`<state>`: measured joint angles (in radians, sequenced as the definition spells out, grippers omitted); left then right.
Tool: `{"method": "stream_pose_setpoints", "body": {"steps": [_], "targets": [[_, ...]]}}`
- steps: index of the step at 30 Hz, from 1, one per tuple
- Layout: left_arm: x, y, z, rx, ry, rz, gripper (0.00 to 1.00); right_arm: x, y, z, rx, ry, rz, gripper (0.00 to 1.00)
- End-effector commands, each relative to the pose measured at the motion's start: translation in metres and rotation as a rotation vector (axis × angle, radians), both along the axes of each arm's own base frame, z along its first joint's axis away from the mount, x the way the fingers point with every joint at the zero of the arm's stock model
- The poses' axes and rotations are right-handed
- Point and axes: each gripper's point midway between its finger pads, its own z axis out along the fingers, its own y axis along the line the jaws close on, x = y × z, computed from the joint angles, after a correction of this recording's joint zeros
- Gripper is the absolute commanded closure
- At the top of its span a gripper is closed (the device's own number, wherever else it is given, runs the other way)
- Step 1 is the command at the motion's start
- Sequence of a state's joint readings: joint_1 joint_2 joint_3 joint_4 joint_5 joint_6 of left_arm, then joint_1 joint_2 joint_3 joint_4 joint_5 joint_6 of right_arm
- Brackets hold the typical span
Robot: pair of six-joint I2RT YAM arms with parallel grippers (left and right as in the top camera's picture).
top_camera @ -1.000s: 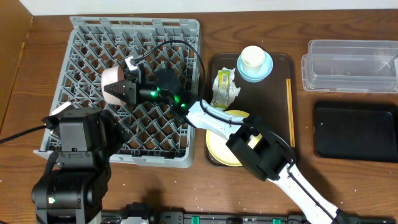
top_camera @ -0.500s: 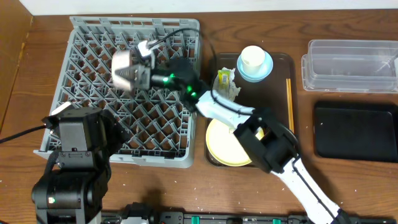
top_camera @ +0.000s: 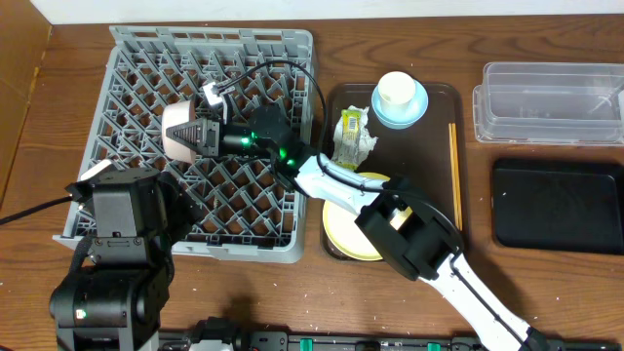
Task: Sort waste into correct bins and load items into the dishwasher
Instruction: 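Lower the pink bowl into the rack with the right gripper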
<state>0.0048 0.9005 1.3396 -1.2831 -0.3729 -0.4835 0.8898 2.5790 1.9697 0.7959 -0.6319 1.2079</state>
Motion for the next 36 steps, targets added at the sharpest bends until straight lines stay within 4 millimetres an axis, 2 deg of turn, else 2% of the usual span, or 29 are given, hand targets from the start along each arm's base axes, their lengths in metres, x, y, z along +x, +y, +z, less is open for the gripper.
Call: {"method": "stream_pose_setpoints", "body": {"steps": [1,6,12,15,16,19,22,25,27,32,36], "targets": [[-0.001,0.002,0.004,0.001,-0.013,0.018,0.02,0.004,0.001,-0.007,0.002,-0.026,-0.019,0.99],[-0.001,0.002,0.004,0.001,-0.013,0.018,0.02,-0.003,0.004,-0.016,-0.024,-0.044,0.004,0.99],[-0.001,0.002,0.004,0.001,-0.013,0.018,0.02,0.003,0.004,-0.042,-0.122,-0.031,-0.011,0.99],[-0.001,0.002,0.004,0.001,-0.013,0.018,0.02,0.011,0.0,-0.044,-0.125,-0.027,-0.024,0.99],[-0.001,0.002,0.004,0.001,-0.013,0.018,0.02,0.01,-0.003,-0.027,-0.061,-0.078,-0.01,0.99],[-0.001,0.002,0.004,0.001,-0.013,0.018,0.02,0.003,-0.009,0.008,0.066,-0.122,0.011,0.99],[-0.001,0.002,0.004,0.001,-0.013,0.018,0.02,-0.005,-0.009,0.029,0.134,-0.137,0.026,0.99],[-0.001,0.002,0.004,0.001,-0.013,0.018,0.02,-0.007,-0.002,0.016,0.082,-0.113,0.029,0.99],[-0.001,0.002,0.004,0.001,-0.013,0.018,0.02,-0.007,0.004,-0.001,0.024,-0.097,0.024,0.99],[-0.001,0.002,0.004,0.001,-0.013,0.018,0.02,-0.002,0.007,-0.026,-0.011,-0.076,0.004,0.99],[-0.001,0.002,0.004,0.001,-0.013,0.018,0.02,-0.001,0.004,-0.025,0.012,-0.078,0.011,0.99]]}}
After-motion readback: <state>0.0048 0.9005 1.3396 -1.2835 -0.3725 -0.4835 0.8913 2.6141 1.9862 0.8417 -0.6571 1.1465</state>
